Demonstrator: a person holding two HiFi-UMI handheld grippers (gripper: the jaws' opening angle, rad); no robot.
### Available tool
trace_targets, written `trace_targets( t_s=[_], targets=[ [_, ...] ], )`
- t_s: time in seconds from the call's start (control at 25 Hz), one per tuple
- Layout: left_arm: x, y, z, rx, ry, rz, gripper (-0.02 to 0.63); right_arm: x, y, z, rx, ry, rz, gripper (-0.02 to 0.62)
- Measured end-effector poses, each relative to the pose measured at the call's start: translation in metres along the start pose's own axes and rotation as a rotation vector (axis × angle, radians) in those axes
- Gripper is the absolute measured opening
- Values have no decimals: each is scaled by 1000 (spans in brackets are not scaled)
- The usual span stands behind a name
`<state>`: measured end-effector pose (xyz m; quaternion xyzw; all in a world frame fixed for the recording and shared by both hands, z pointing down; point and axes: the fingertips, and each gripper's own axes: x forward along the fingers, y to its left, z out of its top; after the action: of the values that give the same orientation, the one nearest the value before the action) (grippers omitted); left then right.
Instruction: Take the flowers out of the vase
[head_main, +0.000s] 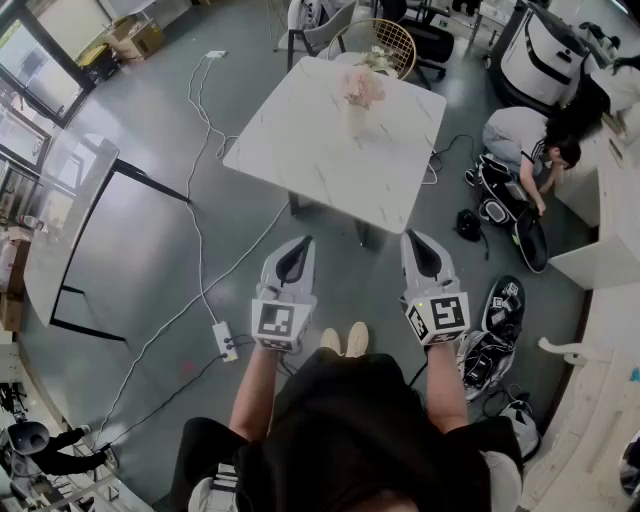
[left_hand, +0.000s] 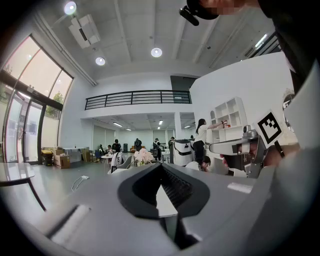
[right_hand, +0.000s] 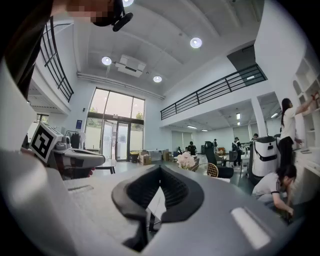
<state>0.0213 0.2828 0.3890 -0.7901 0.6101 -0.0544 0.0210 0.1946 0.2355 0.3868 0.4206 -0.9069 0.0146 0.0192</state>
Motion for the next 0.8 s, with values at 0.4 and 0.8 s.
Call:
trace_targets(
  t_s=[0.4, 0.8],
  targets=[
    [8, -12, 0, -11, 6, 15, 8, -1, -14, -3, 18, -8, 24, 3],
    [20, -27, 7, 19, -2, 40, 8, 6, -25, -11, 2, -1, 86, 3]
  ],
)
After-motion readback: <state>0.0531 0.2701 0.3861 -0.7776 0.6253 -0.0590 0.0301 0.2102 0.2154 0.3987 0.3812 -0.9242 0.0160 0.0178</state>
